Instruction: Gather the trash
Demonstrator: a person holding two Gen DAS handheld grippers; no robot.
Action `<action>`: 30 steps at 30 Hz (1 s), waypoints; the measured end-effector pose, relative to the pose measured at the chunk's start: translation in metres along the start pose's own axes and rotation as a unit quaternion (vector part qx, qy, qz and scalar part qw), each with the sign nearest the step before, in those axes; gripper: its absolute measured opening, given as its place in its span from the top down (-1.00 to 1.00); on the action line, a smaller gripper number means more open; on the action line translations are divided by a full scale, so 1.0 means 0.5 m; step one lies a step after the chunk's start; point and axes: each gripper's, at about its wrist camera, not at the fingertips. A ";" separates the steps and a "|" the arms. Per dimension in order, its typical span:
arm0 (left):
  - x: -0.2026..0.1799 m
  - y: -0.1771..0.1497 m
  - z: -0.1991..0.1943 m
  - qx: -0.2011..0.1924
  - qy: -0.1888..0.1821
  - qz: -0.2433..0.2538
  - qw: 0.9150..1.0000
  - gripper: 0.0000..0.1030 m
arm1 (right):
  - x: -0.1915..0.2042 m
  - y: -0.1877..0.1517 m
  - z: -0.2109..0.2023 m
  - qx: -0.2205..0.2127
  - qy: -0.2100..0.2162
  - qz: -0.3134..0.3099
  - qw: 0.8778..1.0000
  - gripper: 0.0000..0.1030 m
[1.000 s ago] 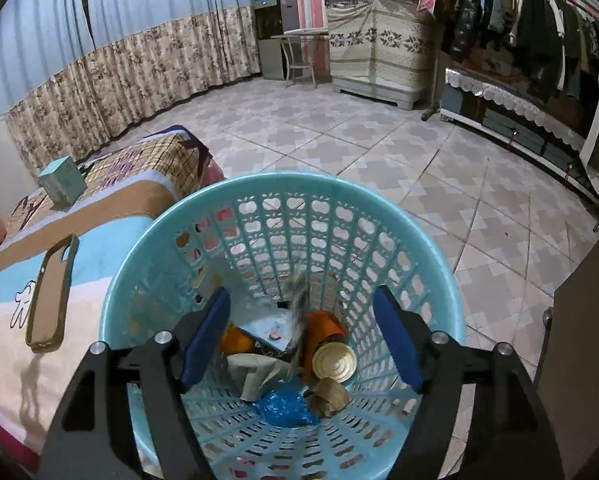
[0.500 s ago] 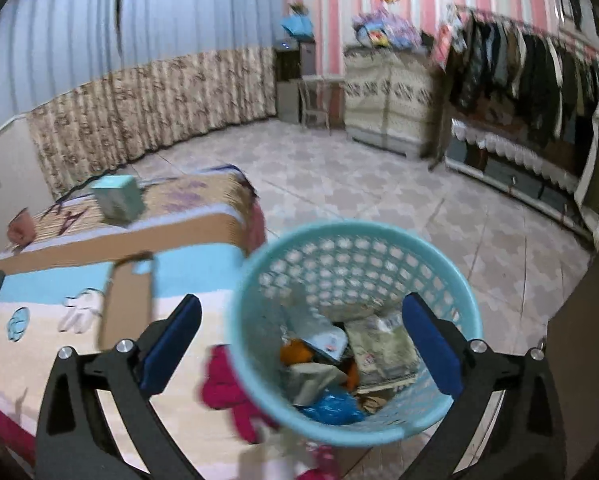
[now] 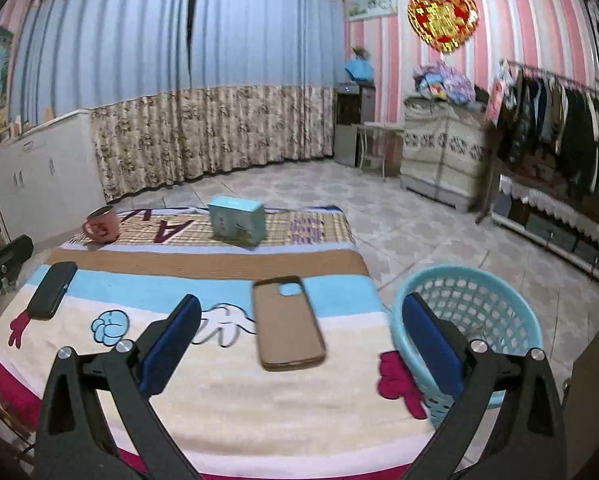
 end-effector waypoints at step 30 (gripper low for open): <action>0.051 -0.100 -0.028 0.001 -0.004 -0.049 0.999 -0.90 | 0.130 -0.021 -0.101 -0.003 -0.009 -0.015 1.000 -0.91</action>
Point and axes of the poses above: each gripper's, at about its wrist camera, not at the fingertips, and z roughly the way its jaws point, x to its left, y to its top, and after that the axes turned 12 degrees about -y, right-handed
